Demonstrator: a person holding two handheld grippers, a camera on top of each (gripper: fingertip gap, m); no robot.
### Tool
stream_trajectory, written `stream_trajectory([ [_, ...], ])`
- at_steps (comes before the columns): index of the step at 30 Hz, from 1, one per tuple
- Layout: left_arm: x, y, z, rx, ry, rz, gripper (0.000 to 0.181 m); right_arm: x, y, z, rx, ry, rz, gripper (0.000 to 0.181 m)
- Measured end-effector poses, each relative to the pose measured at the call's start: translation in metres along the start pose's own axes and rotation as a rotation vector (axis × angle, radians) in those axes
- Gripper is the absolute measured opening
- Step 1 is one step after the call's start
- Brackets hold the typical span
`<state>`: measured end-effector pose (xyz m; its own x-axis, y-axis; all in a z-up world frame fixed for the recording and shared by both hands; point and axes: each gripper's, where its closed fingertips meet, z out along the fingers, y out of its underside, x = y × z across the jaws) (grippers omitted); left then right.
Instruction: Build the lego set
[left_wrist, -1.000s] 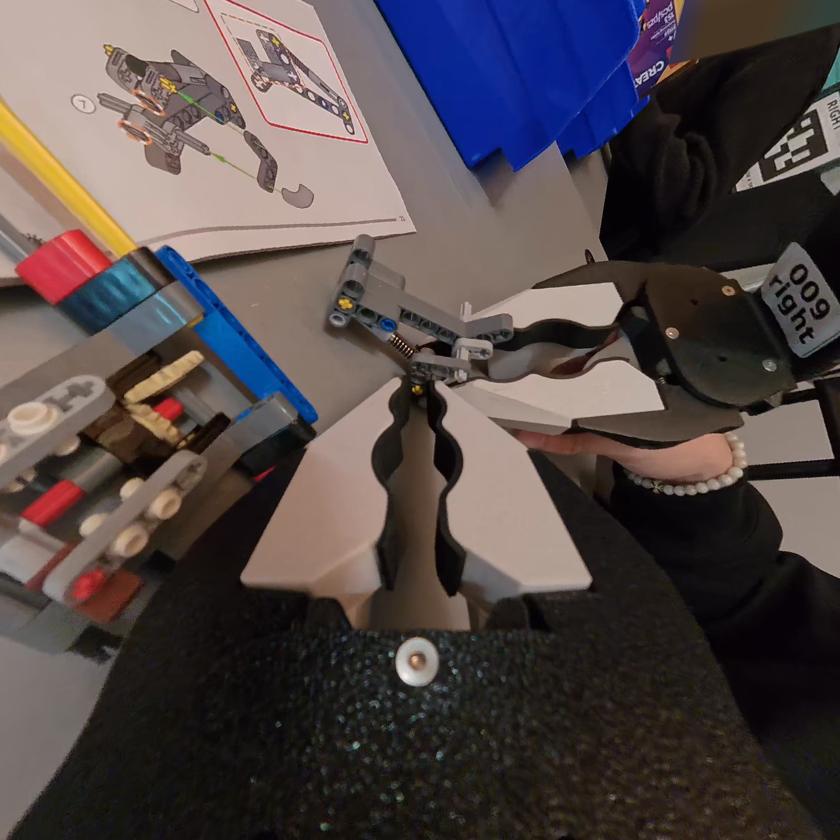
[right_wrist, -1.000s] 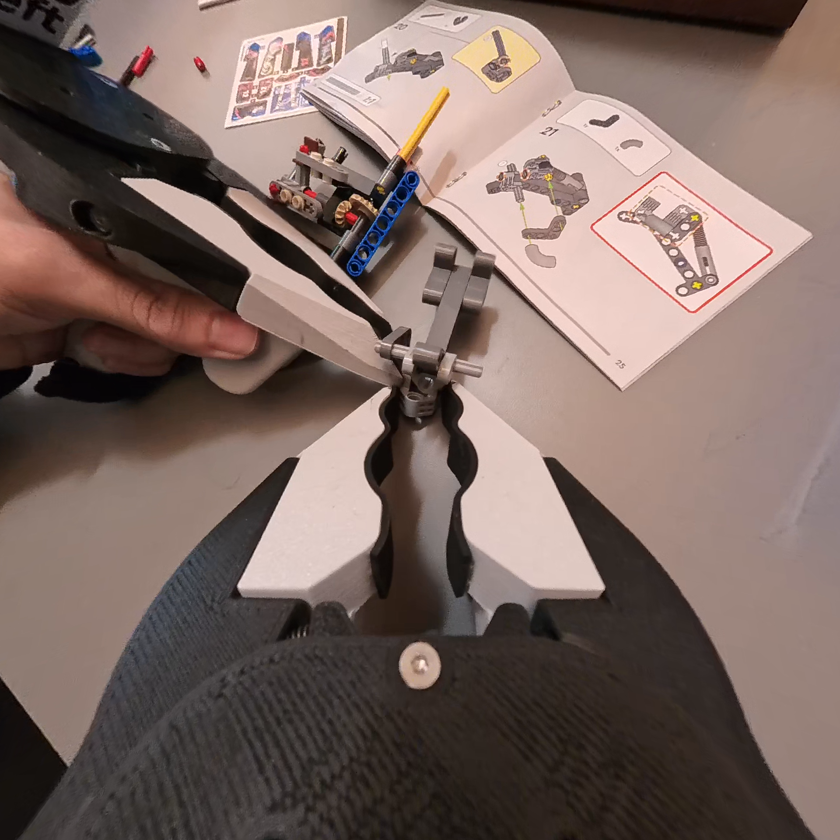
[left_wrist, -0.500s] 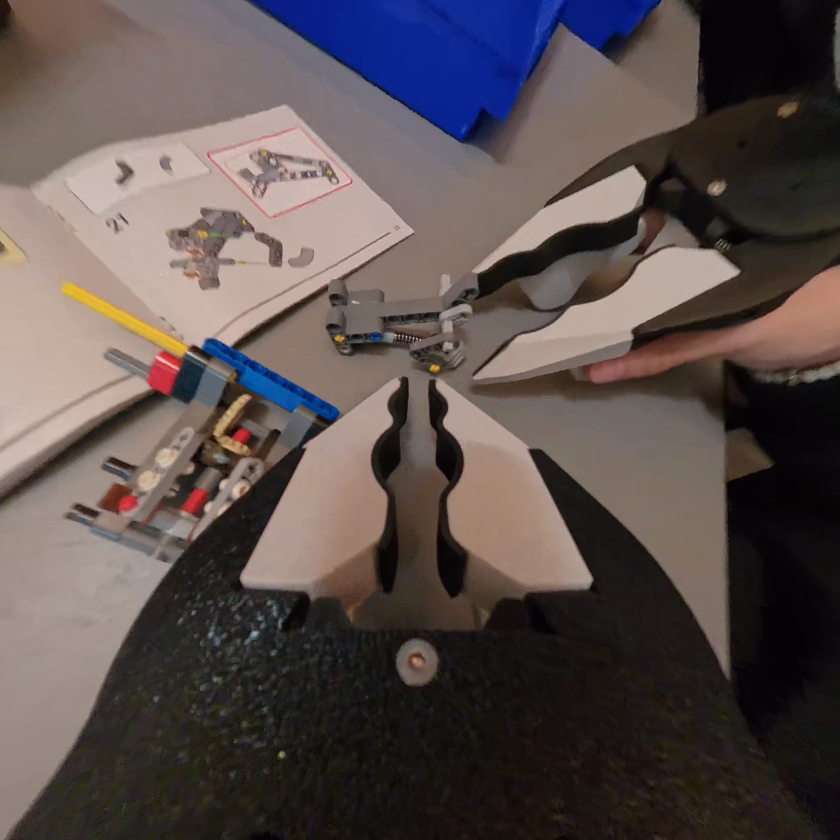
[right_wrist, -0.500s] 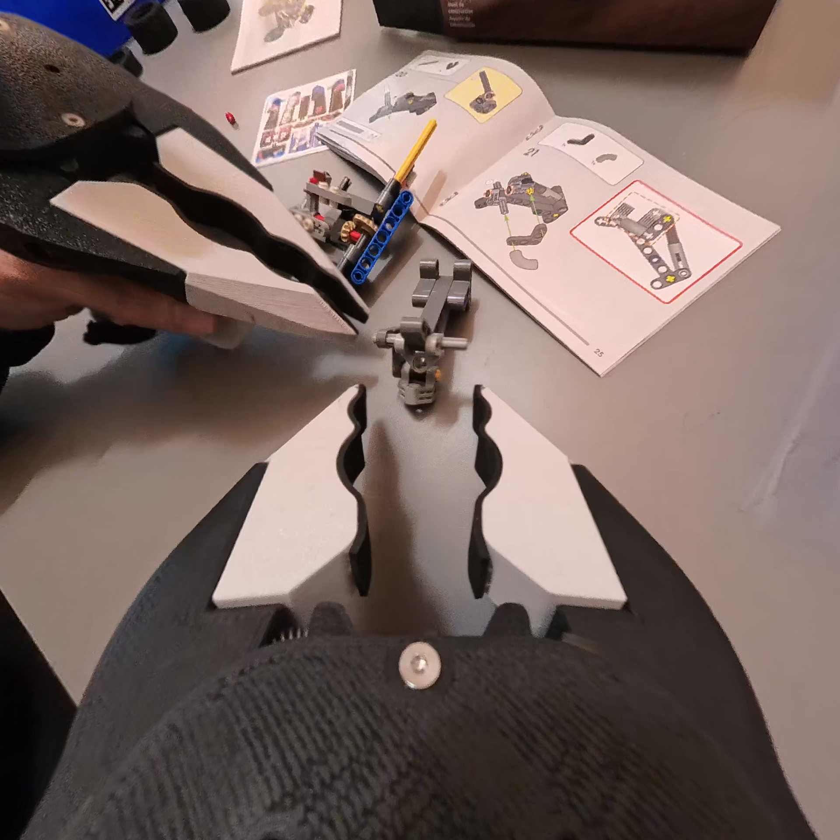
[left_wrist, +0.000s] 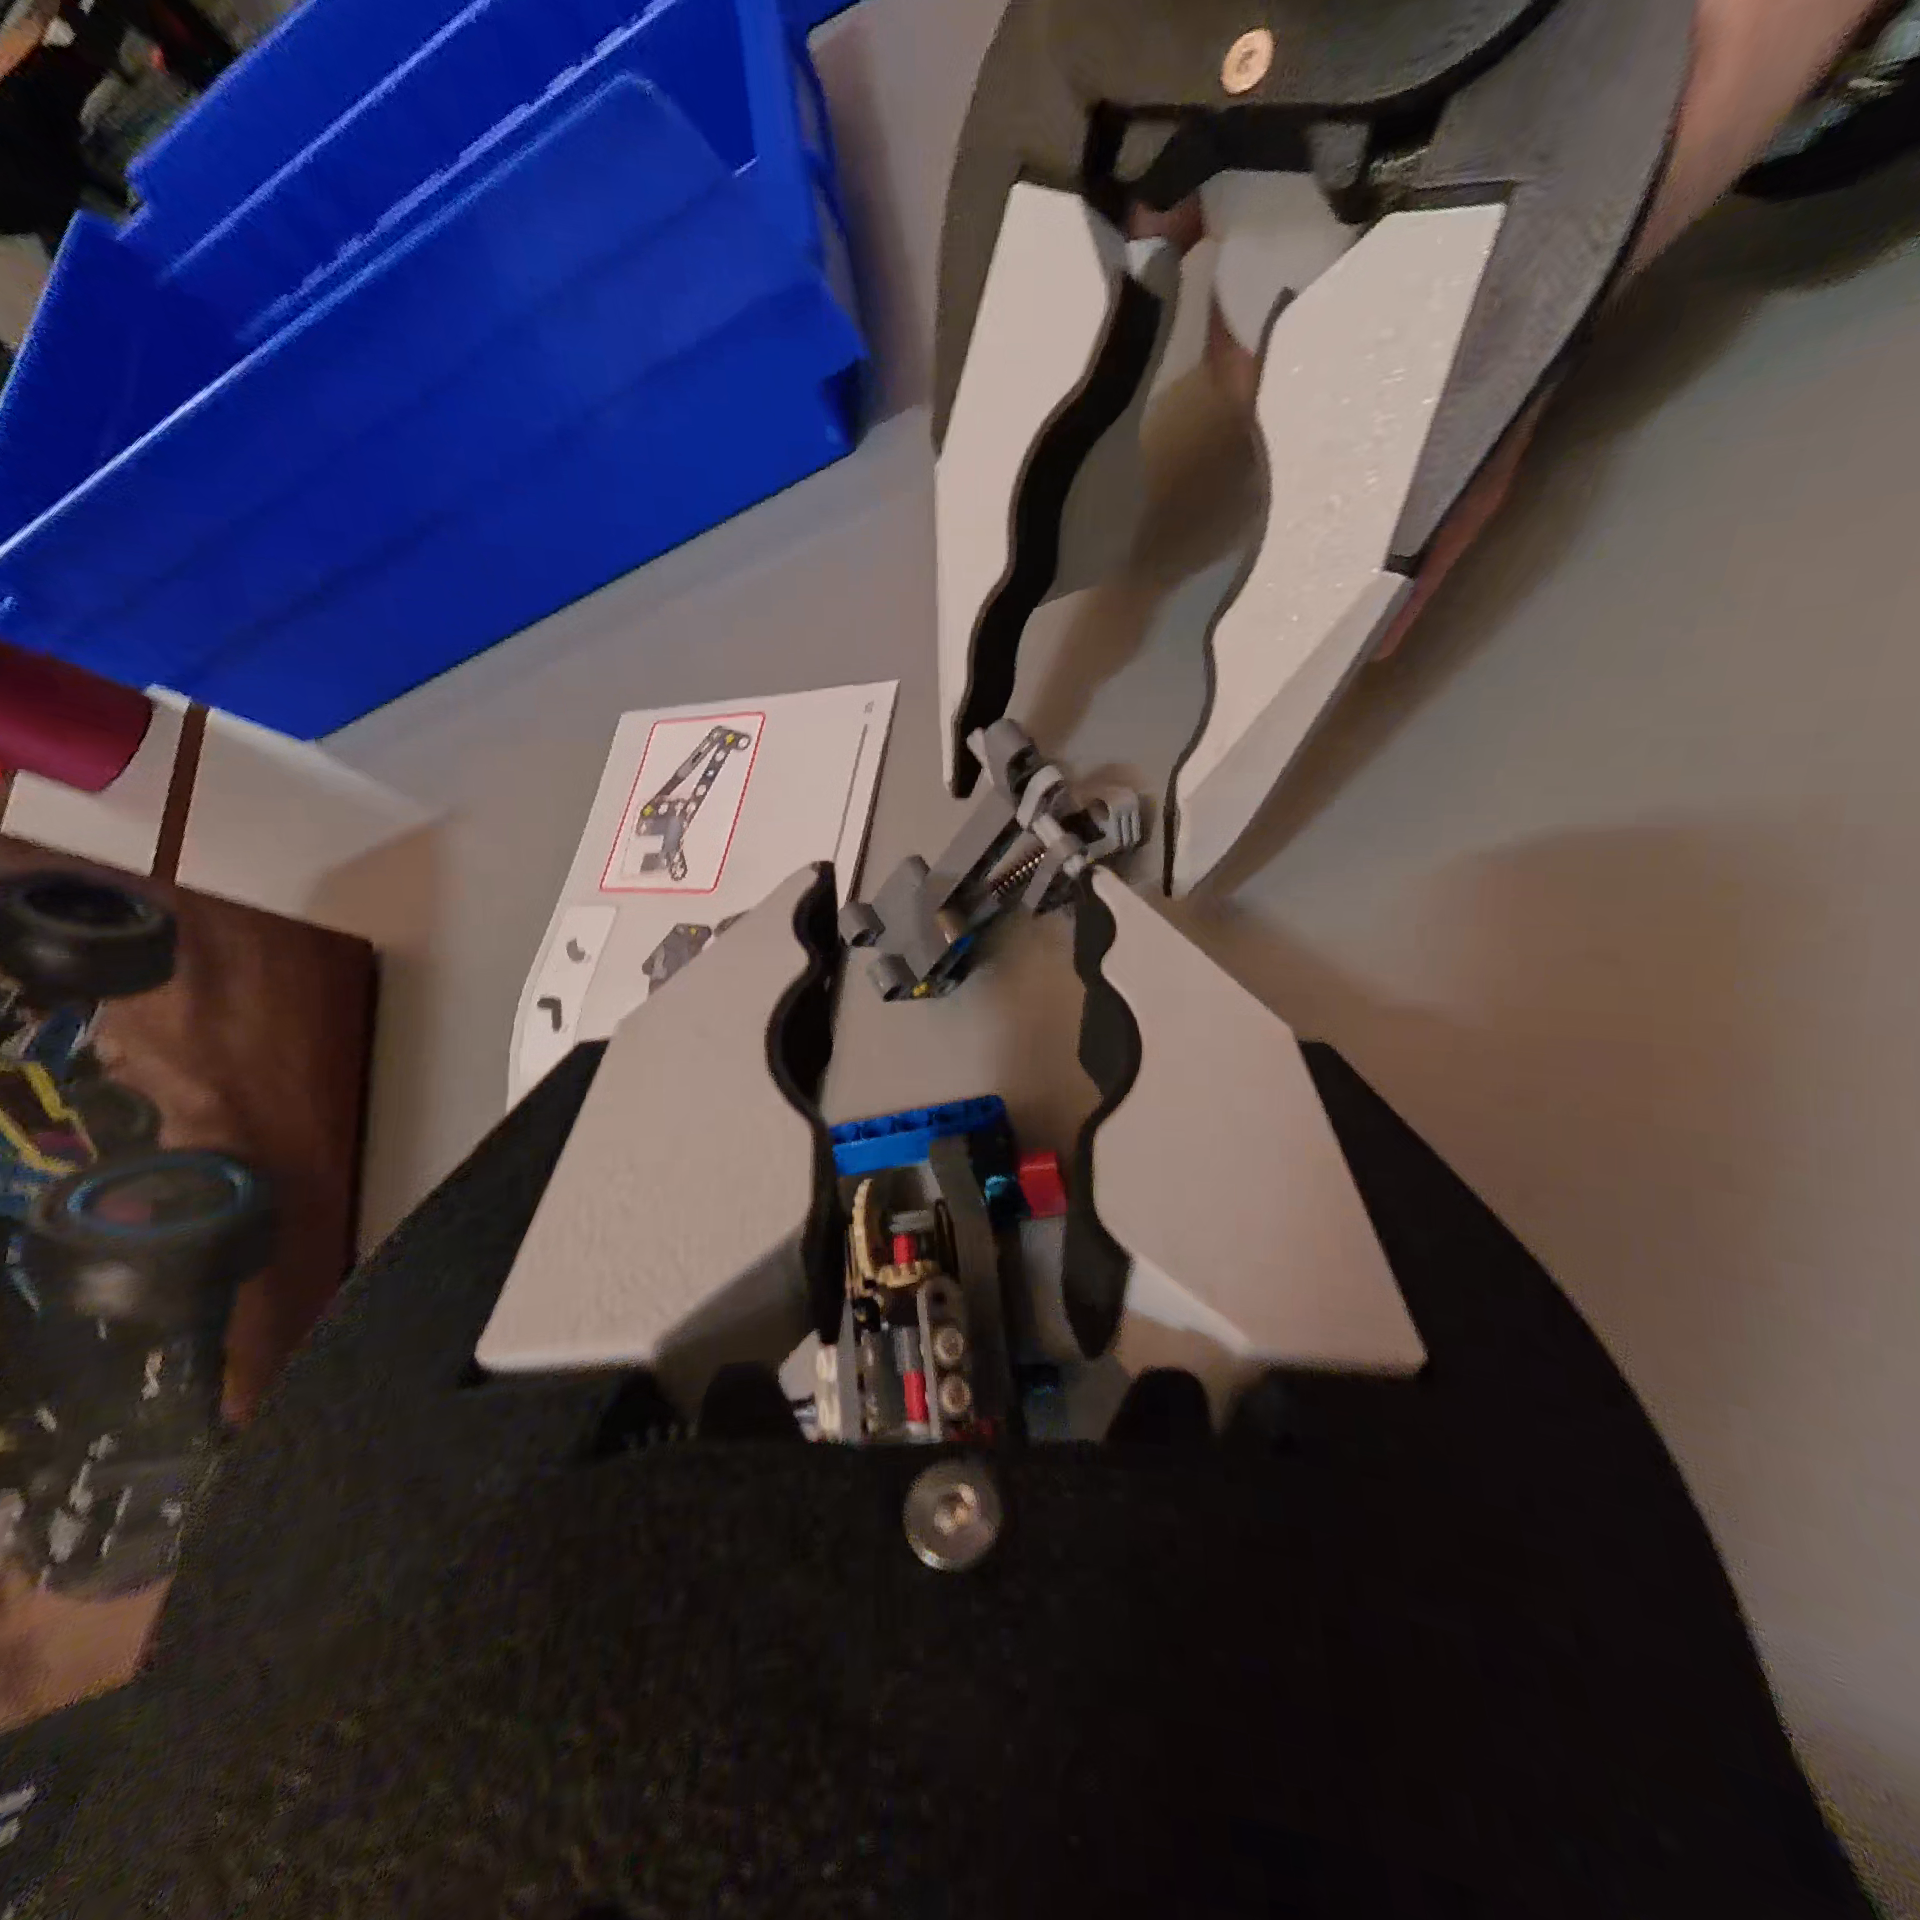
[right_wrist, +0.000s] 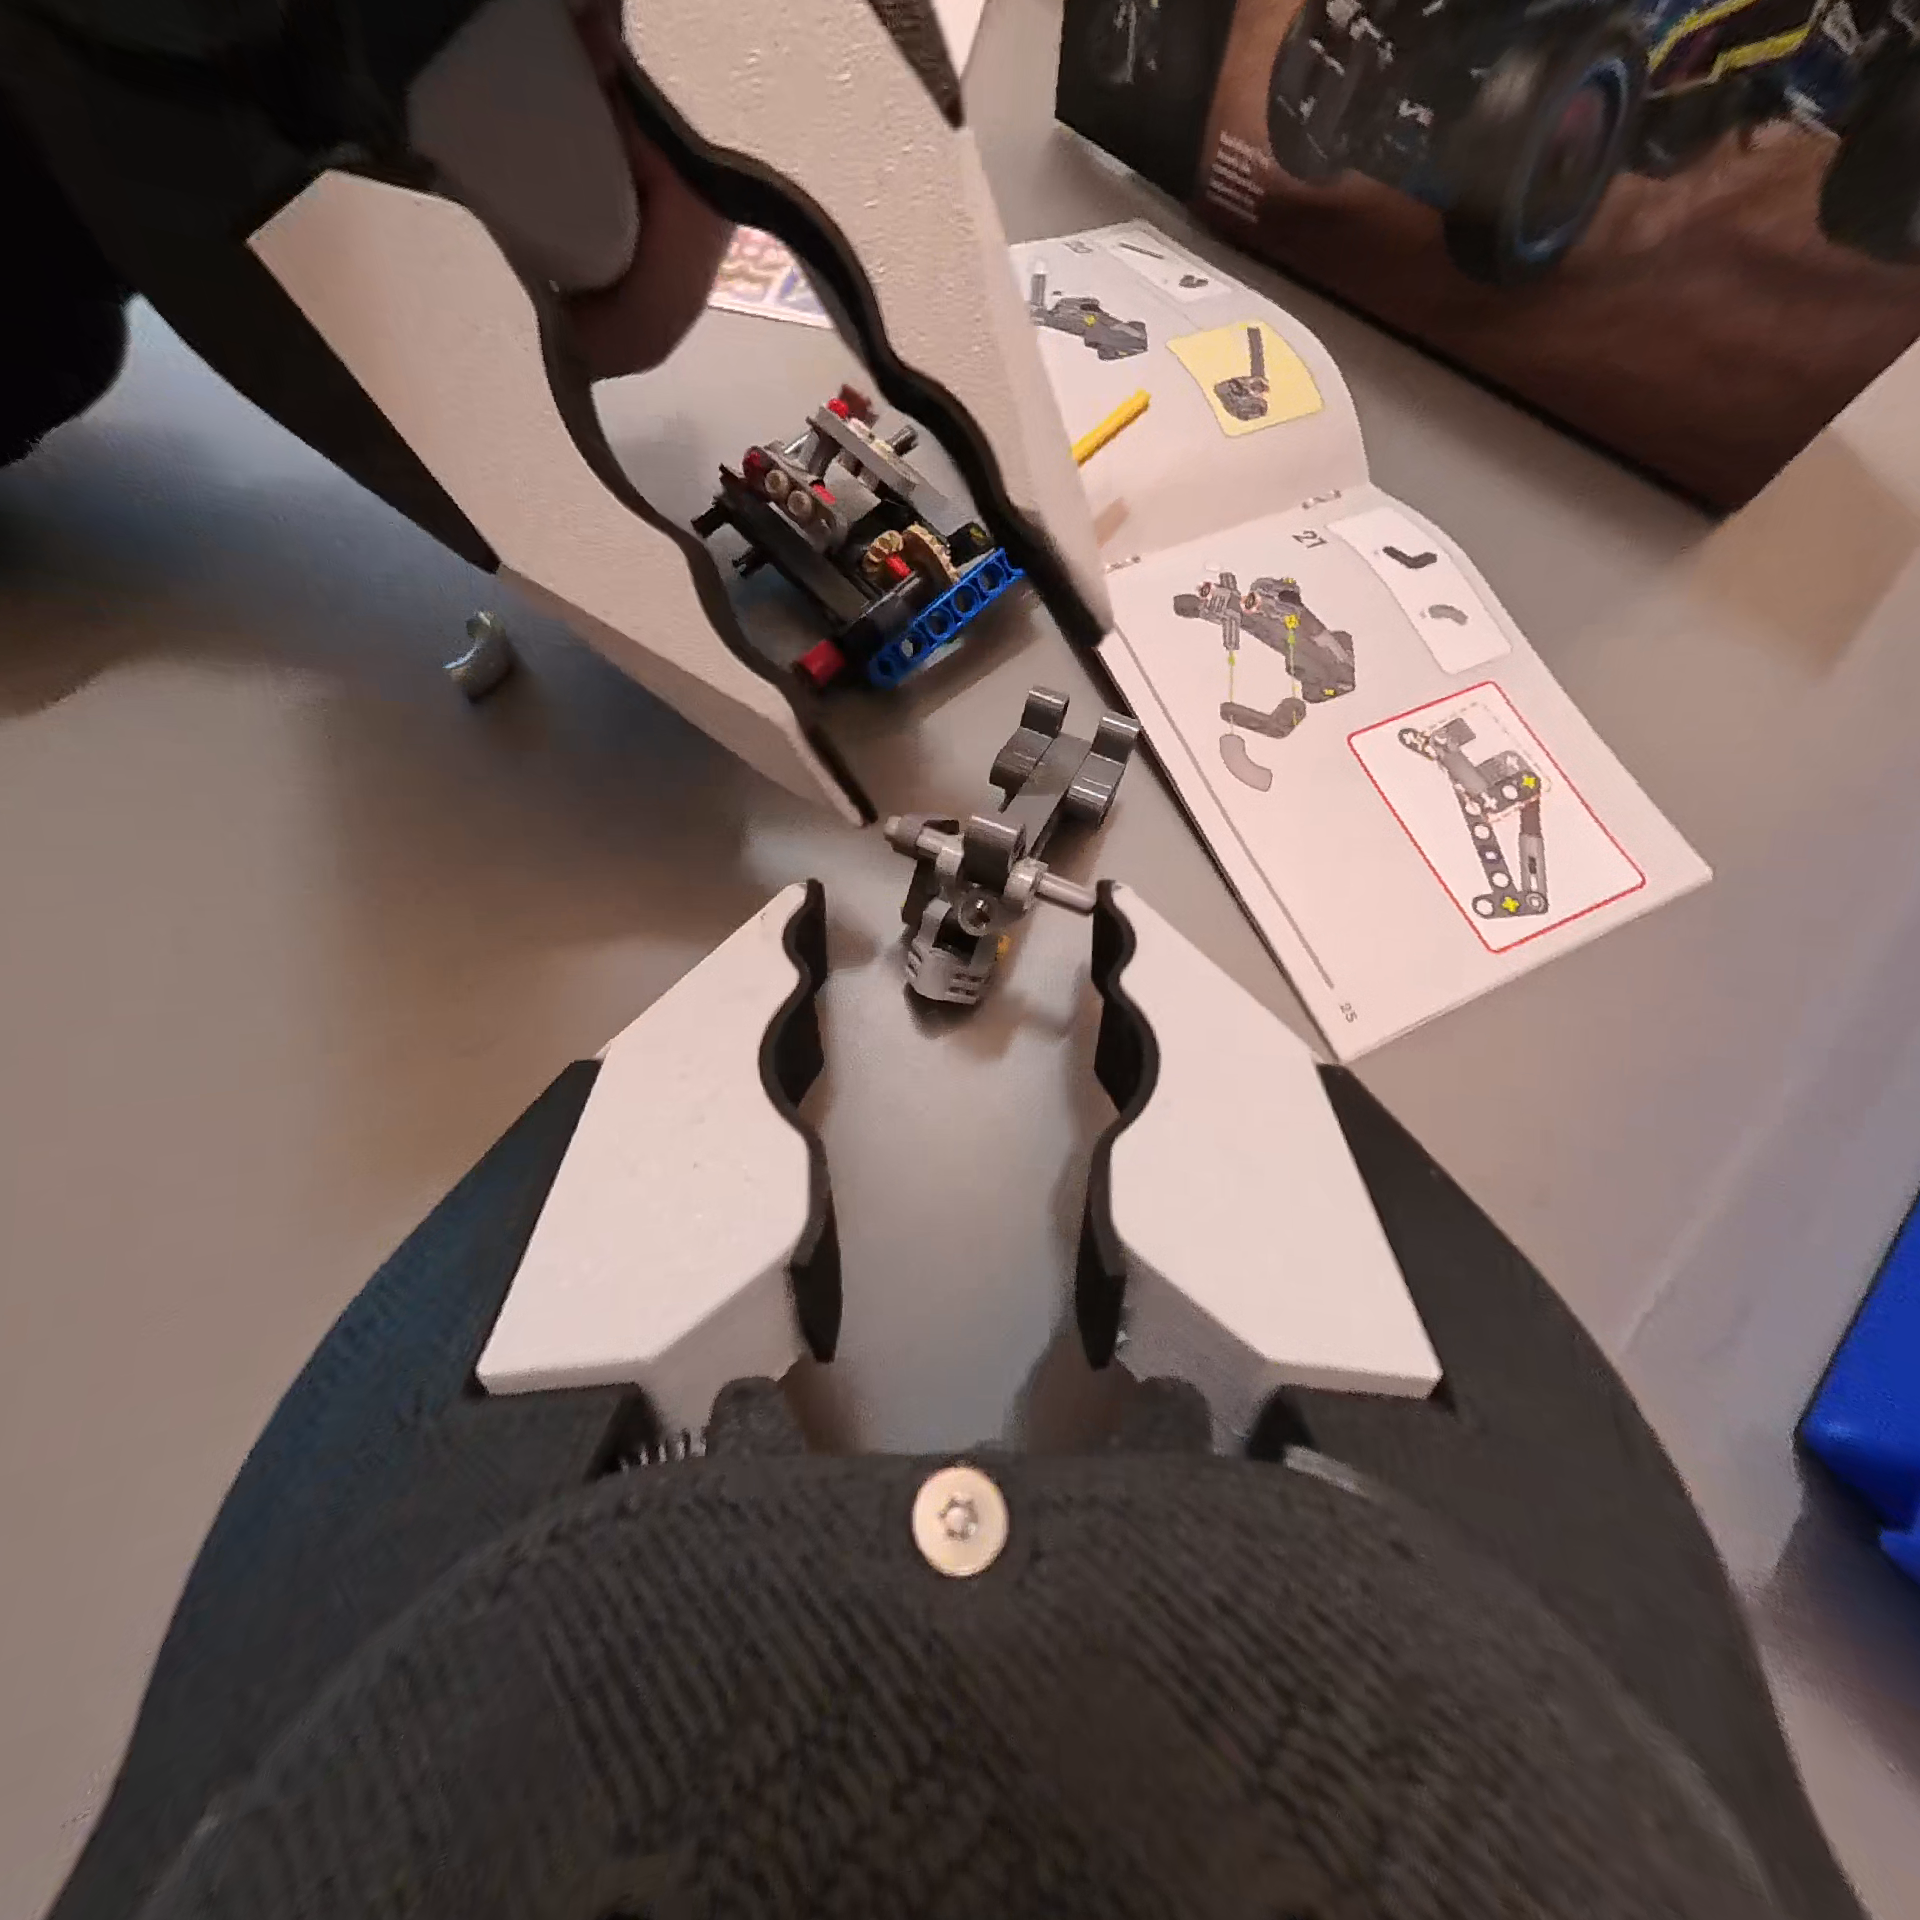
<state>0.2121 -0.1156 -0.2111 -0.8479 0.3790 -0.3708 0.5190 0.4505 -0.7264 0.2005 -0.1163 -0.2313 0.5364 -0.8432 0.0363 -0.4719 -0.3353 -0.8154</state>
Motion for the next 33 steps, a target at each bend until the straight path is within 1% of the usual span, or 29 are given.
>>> stream_trajectory([
  [2, 0.002, 0.000, 0.003, 0.013, 0.035, 0.027, 0.046, 0.004, 0.001, 0.001, -0.008, 0.014, -0.027, 0.048],
  [5, 0.003, 0.002, 0.005, 0.018, 0.072, 0.081, 0.044, 0.006, -0.002, -0.001, 0.020, 0.034, -0.101, 0.035],
  [6, 0.002, 0.002, 0.005, 0.019, 0.081, 0.100, 0.043, 0.009, -0.005, -0.003, 0.042, 0.050, -0.122, 0.033],
  [8, 0.001, 0.001, 0.006, 0.015, 0.111, 0.117, 0.043, 0.010, -0.007, -0.005, 0.062, 0.040, -0.127, 0.037],
  [9, 0.001, 0.001, 0.006, 0.009, 0.135, 0.121, 0.044, 0.010, -0.004, -0.007, 0.047, 0.021, -0.098, 0.044],
  [12, 0.001, -0.003, 0.005, 0.009, 0.217, 0.132, 0.043, -0.001, 0.006, -0.019, -0.007, -0.070, 0.033, 0.053],
  [14, 0.003, -0.001, 0.008, -0.022, 0.275, 0.157, 0.044, -0.002, 0.006, -0.022, 0.002, -0.056, 0.120, 0.047],
  [15, 0.004, 0.001, 0.010, -0.043, 0.308, 0.170, 0.043, -0.004, 0.006, -0.020, 0.009, -0.053, 0.151, 0.049],
  [17, 0.006, 0.007, 0.014, -0.089, 0.368, 0.191, 0.044, -0.013, 0.008, -0.014, -0.004, -0.076, 0.198, 0.044],
  [19, 0.009, 0.010, 0.019, -0.108, 0.421, 0.210, 0.042, -0.015, 0.008, -0.007, -0.015, -0.072, 0.188, 0.042],
  [20, 0.010, 0.011, 0.021, -0.114, 0.440, 0.219, 0.039, -0.011, 0.008, -0.004, -0.029, -0.045, 0.176, 0.042],
  [21, 0.011, 0.012, 0.023, -0.118, 0.451, 0.221, 0.036, -0.005, 0.007, -0.003, -0.028, -0.012, 0.159, 0.044],
  [22, 0.013, 0.011, 0.024, -0.114, 0.458, 0.214, 0.035, -0.002, 0.005, -0.002, -0.018, 0.004, 0.139, 0.041],
  [23, 0.015, 0.009, 0.023, -0.107, 0.465, 0.197, 0.027, 0.000, 0.002, -0.002, -0.005, 0.009, 0.122, 0.039],
  [24, 0.017, 0.008, 0.022, -0.099, 0.466, 0.176, 0.024, 0.003, 0.000, -0.002, 0.007, 0.015, 0.102, 0.033],
  [27, 0.016, 0.007, 0.021, -0.114, 0.409, 0.087, 0.021, 0.010, -0.003, -0.006, 0.038, 0.029, -0.011, 0.033],
  [30, 0.023, 0.006, 0.021, -0.116, 0.395, 0.000, 0.021, 0.008, -0.001, -0.010, 0.053, -0.015, -0.122, 0.034],
  [32, 0.026, 0.002, 0.021, -0.092, 0.384, 0.010, 0.035, 0.006, 0.000, -0.012, 0.056, -0.065, -0.139, 0.031],
  [33, 0.027, 0.000, 0.021, -0.076, 0.382, 0.021, 0.035, 0.004, -0.001, -0.013, 0.063, -0.093, -0.144, 0.031],
])
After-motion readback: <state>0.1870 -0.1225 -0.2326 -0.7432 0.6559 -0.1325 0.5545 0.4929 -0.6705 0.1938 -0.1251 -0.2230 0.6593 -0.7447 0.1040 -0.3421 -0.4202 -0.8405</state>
